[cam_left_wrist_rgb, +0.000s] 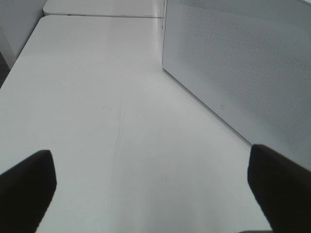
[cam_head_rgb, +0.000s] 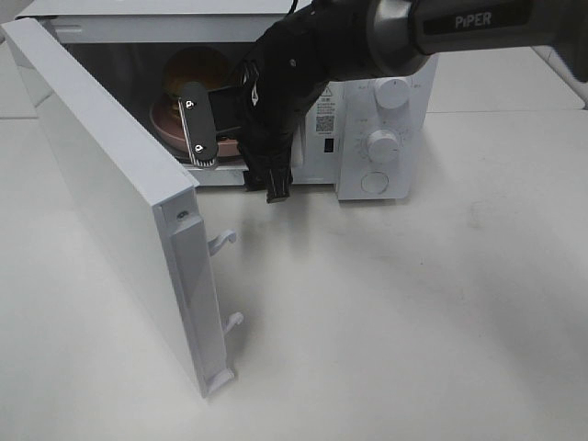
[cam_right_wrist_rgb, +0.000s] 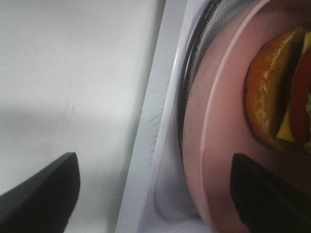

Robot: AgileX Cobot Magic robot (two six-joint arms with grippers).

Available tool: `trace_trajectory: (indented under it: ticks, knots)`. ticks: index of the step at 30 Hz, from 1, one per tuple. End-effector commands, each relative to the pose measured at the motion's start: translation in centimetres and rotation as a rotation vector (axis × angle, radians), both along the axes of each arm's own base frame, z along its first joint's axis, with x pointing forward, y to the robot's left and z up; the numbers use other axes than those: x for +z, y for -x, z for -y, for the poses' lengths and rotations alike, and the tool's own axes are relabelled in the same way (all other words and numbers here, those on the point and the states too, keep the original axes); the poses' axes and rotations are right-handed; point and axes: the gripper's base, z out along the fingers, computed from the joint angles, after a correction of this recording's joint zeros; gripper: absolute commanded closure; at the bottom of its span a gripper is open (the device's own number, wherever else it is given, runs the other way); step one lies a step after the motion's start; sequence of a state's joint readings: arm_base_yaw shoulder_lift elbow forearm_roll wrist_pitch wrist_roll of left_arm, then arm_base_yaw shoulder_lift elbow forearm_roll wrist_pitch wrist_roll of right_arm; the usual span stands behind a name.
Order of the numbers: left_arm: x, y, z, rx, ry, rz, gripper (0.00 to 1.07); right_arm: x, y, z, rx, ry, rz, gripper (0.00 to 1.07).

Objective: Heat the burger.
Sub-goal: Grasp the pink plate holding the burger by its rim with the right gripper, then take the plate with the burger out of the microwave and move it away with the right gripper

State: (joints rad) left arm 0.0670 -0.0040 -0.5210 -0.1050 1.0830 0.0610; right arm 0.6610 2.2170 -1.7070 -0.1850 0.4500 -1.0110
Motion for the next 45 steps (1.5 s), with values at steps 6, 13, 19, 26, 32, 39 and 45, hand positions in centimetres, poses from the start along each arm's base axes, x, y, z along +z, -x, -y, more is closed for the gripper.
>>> trace_trajectory:
  ticks: [6, 13, 19, 26, 32, 39, 45]
  knots:
    - [0.0, 0.0, 0.0, 0.001, 0.006, 0.012, 0.07, -1.8, -1.9, -1.3, -0.016, 0.000, -0.011, 0.28]
    - [0.0, 0.0, 0.0, 0.001, 0.006, 0.012, 0.07, -3.1, -2.9, -1.8, -0.045, -0.018, -0.022, 0.32]
    - [0.0, 0.0, 0.0, 0.001, 0.006, 0.012, 0.07, -3.9, -3.8, -1.3, -0.074, -0.031, -0.034, 0.55]
    - [0.0, 0.0, 0.0, 0.001, 0.006, 0.012, 0.07, -3.9, -3.8, -1.3, -0.077, -0.034, -0.036, 1.07]
    - [0.0, 0.0, 0.0, 0.001, 0.006, 0.012, 0.07, -3.7, -3.7, -1.3, -0.077, -0.037, -0.037, 1.07]
    - [0.0, 0.0, 0.0, 0.001, 0.006, 0.012, 0.07, -2.7, -3.3, -1.5, -0.075, -0.056, -0.061, 1.07]
    - [0.0, 0.0, 0.0, 0.001, 0.006, 0.012, 0.07, -1.8, -2.4, -0.8, -0.034, -0.015, -0.066, 1.07]
